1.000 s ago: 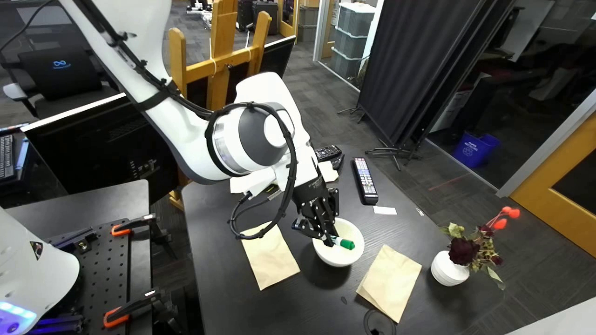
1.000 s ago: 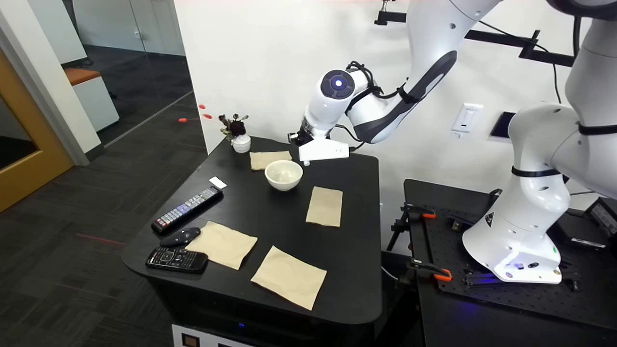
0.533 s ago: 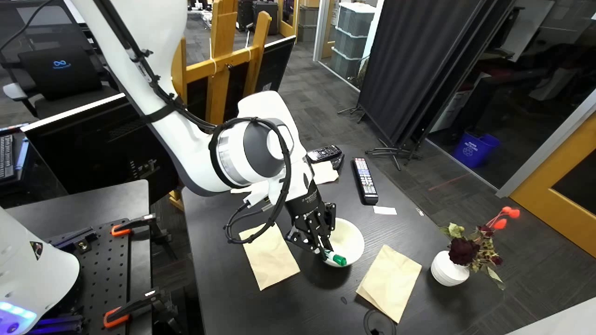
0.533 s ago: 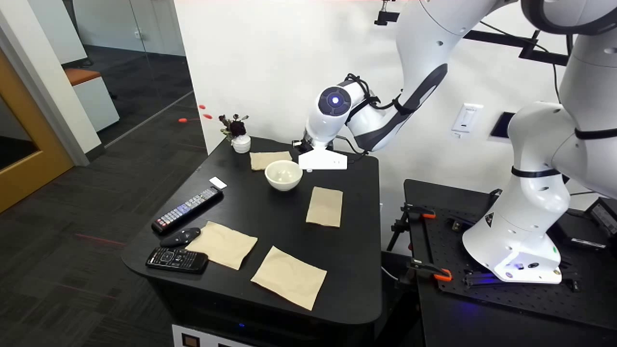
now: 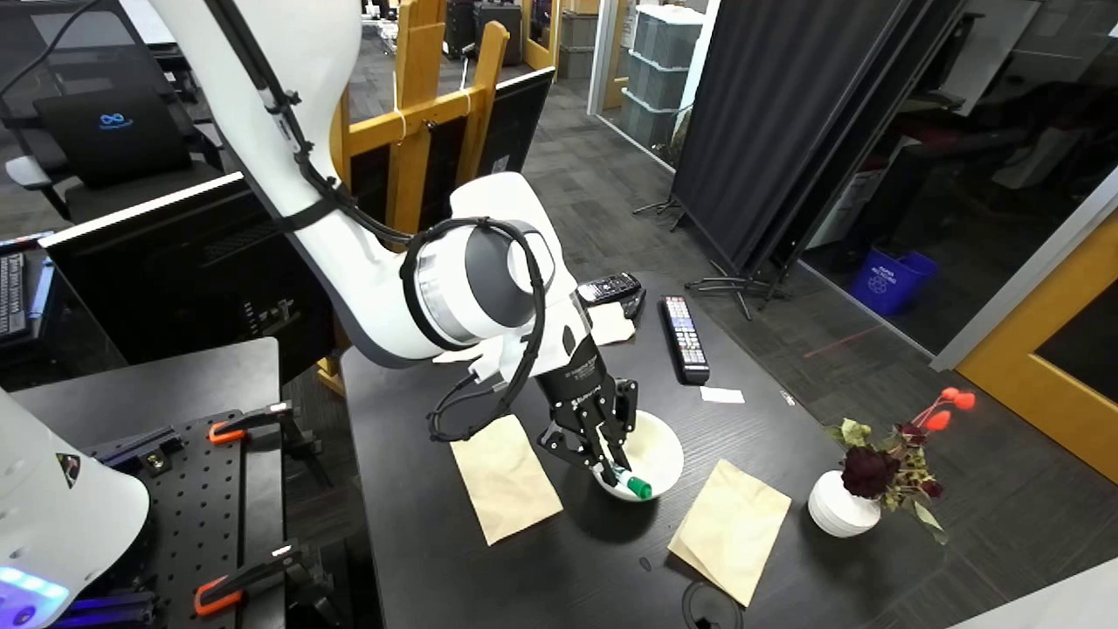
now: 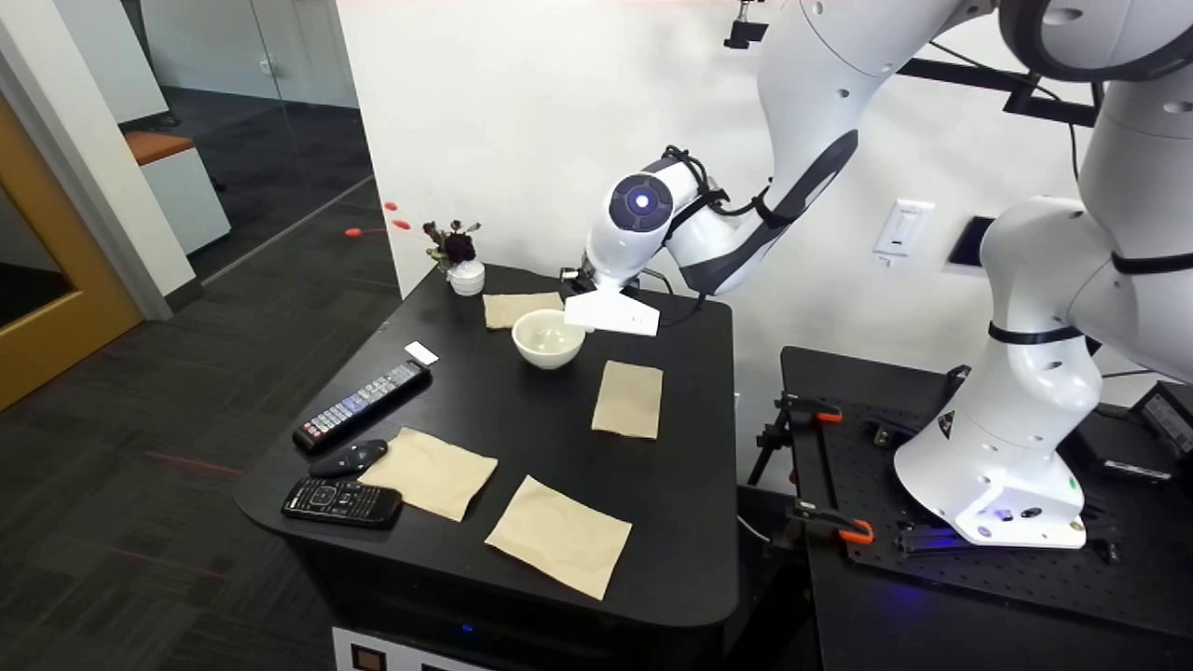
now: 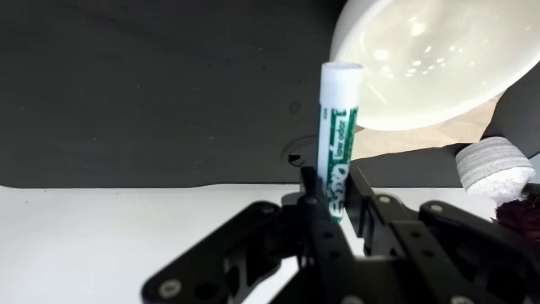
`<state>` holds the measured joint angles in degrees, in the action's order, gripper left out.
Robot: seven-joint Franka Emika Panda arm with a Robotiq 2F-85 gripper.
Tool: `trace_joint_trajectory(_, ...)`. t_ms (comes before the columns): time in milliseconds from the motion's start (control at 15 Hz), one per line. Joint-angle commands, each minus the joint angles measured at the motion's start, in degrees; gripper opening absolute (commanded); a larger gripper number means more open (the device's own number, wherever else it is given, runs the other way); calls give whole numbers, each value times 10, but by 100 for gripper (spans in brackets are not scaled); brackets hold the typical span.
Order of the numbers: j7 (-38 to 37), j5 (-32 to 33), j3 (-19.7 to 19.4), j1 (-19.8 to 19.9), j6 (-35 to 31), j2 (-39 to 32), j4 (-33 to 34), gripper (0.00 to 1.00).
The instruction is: Put the green marker in the white bowl
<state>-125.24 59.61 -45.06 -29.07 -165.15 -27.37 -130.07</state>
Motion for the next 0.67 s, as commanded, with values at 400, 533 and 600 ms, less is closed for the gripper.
trace_joint_trajectory(400,-69,6,-8,-24,5,-38,46,5)
trace_joint_trajectory(533,-77,4,-7,-28,9,-50,58,5)
trace_joint_trajectory(600,-76,2,-5,-28,9,-55,62,5)
